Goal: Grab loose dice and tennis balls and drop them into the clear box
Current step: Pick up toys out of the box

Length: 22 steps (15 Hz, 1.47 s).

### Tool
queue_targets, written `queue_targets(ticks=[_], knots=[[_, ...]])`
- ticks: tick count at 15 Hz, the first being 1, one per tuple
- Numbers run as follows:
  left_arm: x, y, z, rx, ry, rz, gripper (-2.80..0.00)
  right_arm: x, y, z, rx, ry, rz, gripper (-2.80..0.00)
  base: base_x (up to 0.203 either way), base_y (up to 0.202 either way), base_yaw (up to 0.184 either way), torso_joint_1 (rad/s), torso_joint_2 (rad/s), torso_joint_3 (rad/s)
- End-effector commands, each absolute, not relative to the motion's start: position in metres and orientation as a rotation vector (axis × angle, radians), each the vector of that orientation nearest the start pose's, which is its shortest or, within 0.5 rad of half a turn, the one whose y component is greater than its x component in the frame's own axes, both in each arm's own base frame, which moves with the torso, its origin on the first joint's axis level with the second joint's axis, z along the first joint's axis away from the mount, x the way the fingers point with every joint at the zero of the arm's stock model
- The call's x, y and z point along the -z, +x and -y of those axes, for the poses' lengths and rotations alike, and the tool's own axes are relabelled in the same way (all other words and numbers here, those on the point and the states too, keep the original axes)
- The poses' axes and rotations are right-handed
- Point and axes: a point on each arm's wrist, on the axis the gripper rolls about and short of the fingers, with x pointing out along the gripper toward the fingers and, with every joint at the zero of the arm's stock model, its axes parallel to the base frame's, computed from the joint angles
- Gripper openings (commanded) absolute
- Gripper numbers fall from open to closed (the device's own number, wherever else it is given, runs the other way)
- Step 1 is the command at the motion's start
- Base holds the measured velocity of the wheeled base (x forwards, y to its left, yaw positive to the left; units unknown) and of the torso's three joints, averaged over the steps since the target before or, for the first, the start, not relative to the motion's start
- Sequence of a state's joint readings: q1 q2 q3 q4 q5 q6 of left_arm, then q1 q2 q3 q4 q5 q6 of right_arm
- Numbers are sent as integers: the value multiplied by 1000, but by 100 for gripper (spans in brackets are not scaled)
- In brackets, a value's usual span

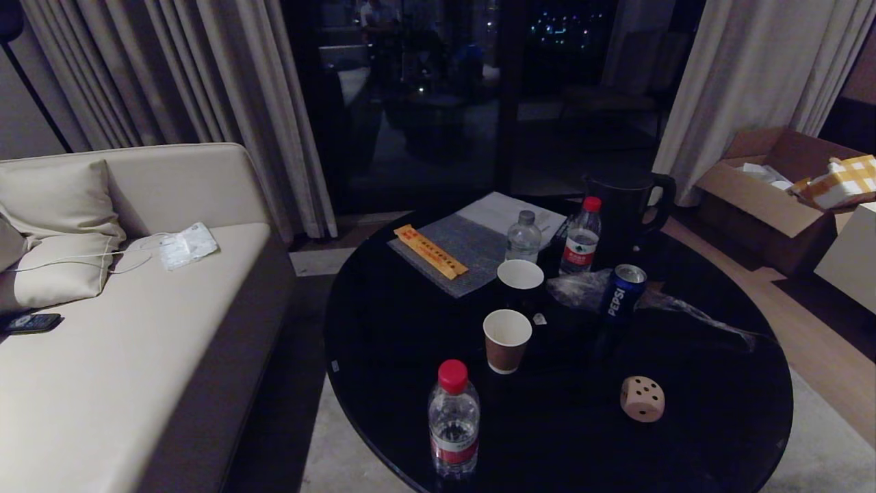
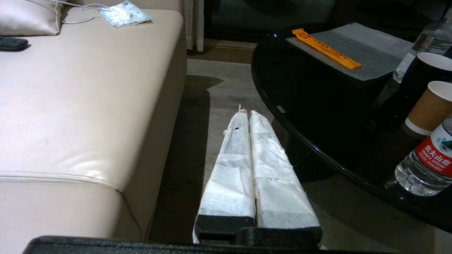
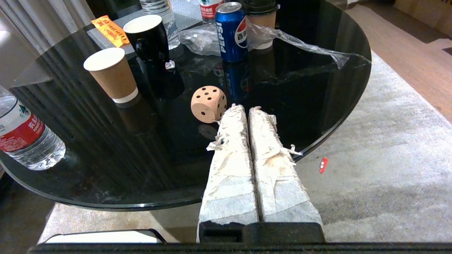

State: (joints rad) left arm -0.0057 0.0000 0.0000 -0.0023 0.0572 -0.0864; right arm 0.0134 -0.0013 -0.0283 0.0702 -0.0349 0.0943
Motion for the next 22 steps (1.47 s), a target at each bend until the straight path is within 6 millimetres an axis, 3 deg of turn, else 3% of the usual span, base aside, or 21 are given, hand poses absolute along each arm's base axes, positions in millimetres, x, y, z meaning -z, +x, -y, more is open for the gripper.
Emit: queue_targets(ticks=[1,22], knots=[[-75,-23,-1,-52,-87,2,-280,-76,-25,1,23,94,-42,-280,0,0,0,0,0,0],[-75,-23,-1,-52,-87,2,-280,-76,-25,1,23,97,-40,-280,0,0,0,0,0,0]])
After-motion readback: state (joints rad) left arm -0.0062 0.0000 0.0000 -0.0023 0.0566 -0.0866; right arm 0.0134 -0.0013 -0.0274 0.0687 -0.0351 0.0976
